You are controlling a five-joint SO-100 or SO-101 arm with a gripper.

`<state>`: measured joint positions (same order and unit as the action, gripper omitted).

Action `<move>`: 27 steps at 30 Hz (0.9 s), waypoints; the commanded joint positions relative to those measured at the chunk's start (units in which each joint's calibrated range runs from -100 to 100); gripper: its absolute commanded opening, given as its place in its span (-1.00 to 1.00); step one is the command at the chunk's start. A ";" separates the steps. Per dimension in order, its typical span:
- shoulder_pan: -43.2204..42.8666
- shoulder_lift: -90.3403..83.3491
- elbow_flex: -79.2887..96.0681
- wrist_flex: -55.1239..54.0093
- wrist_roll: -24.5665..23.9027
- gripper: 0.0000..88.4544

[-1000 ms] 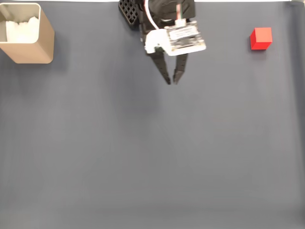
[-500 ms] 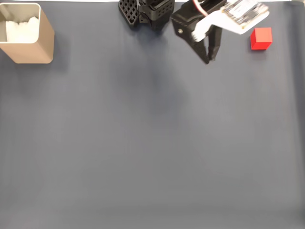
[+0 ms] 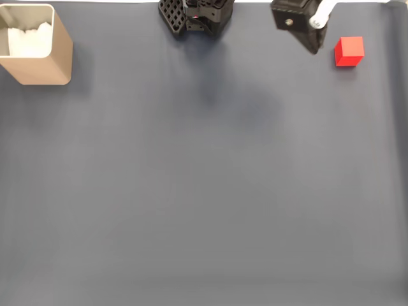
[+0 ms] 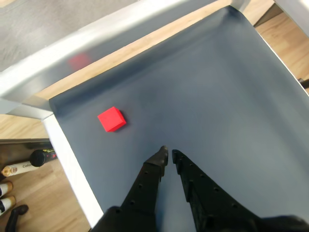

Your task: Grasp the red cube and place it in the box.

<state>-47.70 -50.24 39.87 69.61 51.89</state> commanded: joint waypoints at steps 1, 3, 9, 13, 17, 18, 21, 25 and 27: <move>-2.94 0.59 -3.01 0.06 0.73 -1.00; -4.36 0.93 -3.01 0.06 0.98 -1.00; -7.70 1.37 -2.92 -0.02 2.49 -1.00; -10.11 1.45 -2.46 -0.10 2.54 -1.00; -12.53 1.19 -1.55 -0.35 2.39 -1.00; -13.10 1.02 -1.19 -0.59 2.54 -1.00; -14.66 0.33 0.18 -2.32 2.69 -0.92; -15.94 -0.19 2.37 -5.84 3.52 -0.75; -16.15 -0.45 3.65 -7.40 4.25 -0.69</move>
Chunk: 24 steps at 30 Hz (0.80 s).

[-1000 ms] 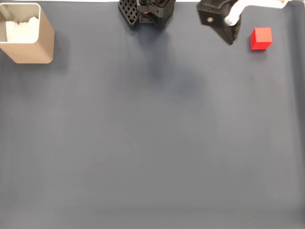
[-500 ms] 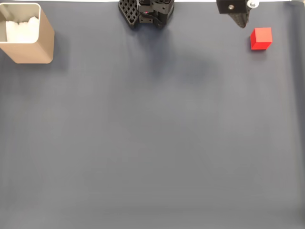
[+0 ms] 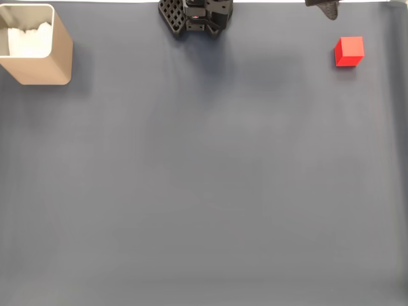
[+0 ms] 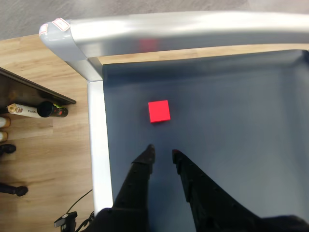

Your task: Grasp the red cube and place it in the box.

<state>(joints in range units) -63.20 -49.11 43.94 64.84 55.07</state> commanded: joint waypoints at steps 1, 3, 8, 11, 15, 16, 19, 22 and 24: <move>-0.72 -1.67 0.13 -3.36 1.42 -0.65; -0.72 -1.67 1.22 -4.92 2.15 -0.61; -0.50 -1.76 4.42 -9.26 3.71 -0.51; -0.22 -1.58 6.33 -12.54 4.35 -0.44; 0.21 -1.06 8.52 -15.49 4.64 -0.38; 0.35 -0.98 9.25 -16.31 4.64 -0.37; 0.85 -0.80 11.26 -18.28 4.69 -0.33; 1.63 -0.63 13.36 -20.08 4.35 -0.30; 2.13 -0.20 14.27 -20.90 4.00 -0.29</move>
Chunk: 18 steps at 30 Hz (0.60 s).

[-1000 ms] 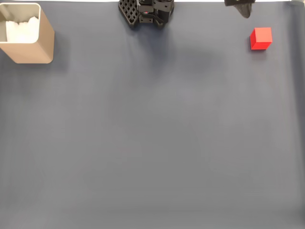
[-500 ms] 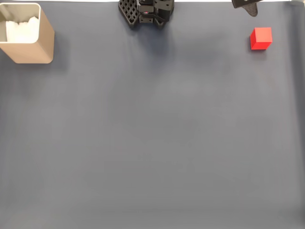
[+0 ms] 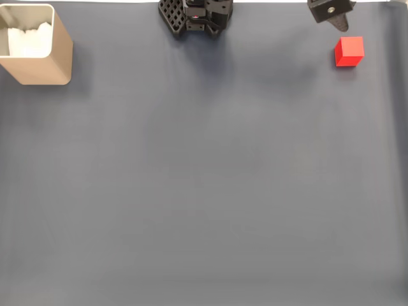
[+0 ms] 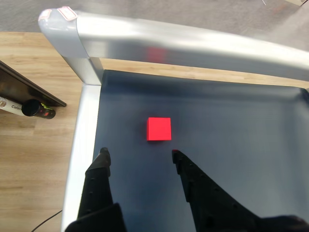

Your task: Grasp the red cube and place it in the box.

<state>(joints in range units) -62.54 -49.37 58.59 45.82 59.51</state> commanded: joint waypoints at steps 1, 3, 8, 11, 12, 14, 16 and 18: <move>1.67 0.24 0.08 -2.30 -0.68 -0.28; 2.17 0.58 0.81 -3.45 -1.07 -0.26; 3.38 2.58 1.26 -5.66 -1.76 -0.23; 4.37 3.96 1.45 -7.22 -2.25 -0.22; 4.65 4.48 1.45 -7.63 -2.34 -0.22; 5.22 5.52 1.54 -8.20 -2.59 -0.22; 5.43 6.30 1.72 -9.10 -2.78 -0.22; 5.51 7.08 1.72 -9.76 -3.03 -0.22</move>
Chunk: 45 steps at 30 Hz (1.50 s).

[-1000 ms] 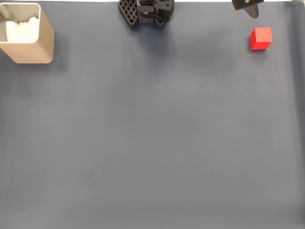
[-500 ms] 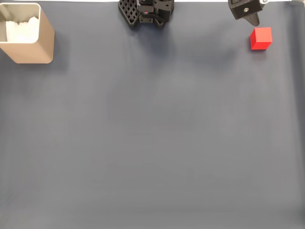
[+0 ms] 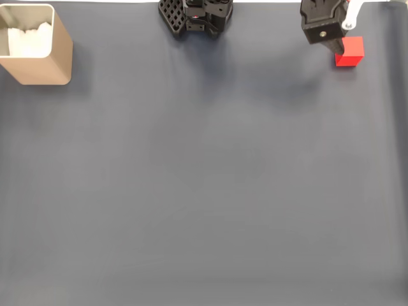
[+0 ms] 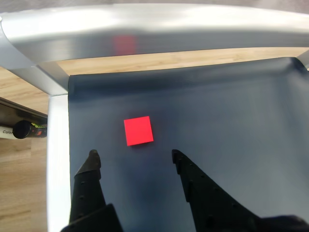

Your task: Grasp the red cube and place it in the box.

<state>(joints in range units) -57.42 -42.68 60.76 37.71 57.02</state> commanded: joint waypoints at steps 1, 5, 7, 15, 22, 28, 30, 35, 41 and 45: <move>0.39 0.74 -0.45 -1.97 -0.59 -0.22; 0.25 2.48 -0.45 -4.02 -0.39 -0.20; 0.17 3.34 -0.54 -4.84 -0.15 -0.20; -0.89 7.24 -1.00 -9.02 0.44 -0.17; -1.39 9.58 -0.18 -12.14 0.73 -0.16; -1.46 10.71 0.65 -13.61 0.63 -0.15; -1.46 11.14 0.92 -14.35 0.59 -0.15; -1.53 13.05 1.01 -16.07 0.49 -0.14; -1.67 15.39 0.55 -17.87 0.24 -0.14; -1.81 16.77 0.46 -18.94 0.24 -0.14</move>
<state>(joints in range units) -58.53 -26.01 61.93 20.21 57.46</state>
